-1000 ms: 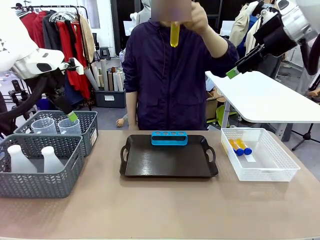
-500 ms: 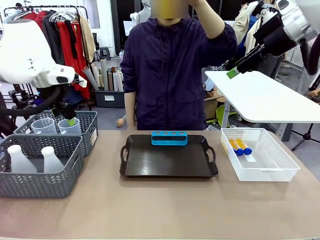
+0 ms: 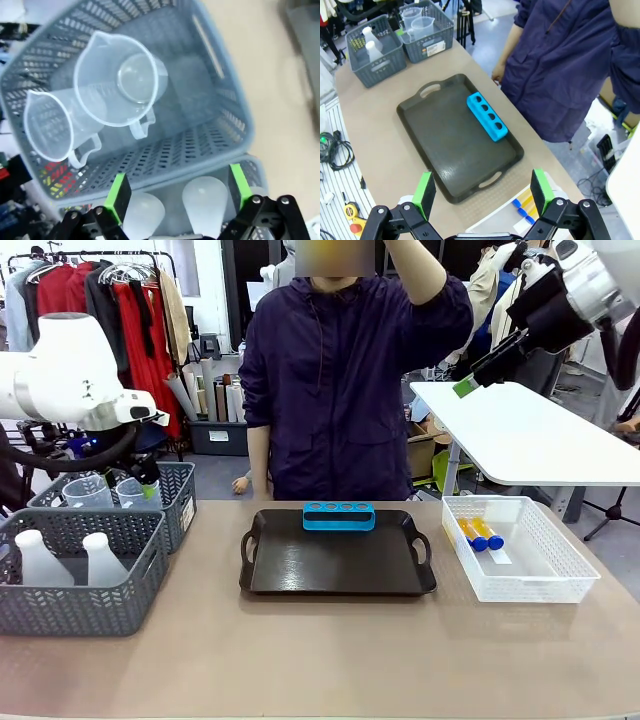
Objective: Prepare the laboratory tools.
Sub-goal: Pick up one Large Measuring Cup and place it on the Handle tray.
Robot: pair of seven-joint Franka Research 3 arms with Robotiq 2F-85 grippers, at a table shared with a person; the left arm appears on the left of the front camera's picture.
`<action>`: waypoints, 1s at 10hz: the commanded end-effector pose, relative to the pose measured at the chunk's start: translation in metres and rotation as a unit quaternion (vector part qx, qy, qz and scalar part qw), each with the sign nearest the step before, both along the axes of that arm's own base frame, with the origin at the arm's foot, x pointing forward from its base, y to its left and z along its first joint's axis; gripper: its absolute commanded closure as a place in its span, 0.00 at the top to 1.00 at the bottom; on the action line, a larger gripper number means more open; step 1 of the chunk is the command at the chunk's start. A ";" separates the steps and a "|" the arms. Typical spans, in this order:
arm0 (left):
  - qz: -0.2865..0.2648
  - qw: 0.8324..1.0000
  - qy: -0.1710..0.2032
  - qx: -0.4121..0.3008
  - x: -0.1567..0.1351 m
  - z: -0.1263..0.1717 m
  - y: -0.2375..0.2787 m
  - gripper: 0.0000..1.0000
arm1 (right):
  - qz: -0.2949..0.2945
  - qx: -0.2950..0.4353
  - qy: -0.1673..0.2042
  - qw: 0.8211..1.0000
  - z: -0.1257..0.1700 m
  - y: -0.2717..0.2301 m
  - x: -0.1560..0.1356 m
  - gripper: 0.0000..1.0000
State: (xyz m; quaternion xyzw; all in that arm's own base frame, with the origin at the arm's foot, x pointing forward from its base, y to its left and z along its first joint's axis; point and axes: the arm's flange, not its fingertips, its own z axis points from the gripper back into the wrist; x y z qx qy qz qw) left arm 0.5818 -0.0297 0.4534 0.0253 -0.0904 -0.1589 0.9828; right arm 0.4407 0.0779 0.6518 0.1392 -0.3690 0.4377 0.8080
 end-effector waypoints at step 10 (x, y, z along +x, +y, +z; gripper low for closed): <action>0.028 0.999 -0.025 -0.017 0.044 -0.064 0.024 1.00 | 0.000 -0.005 -0.001 1.000 0.001 -0.001 0.000 1.00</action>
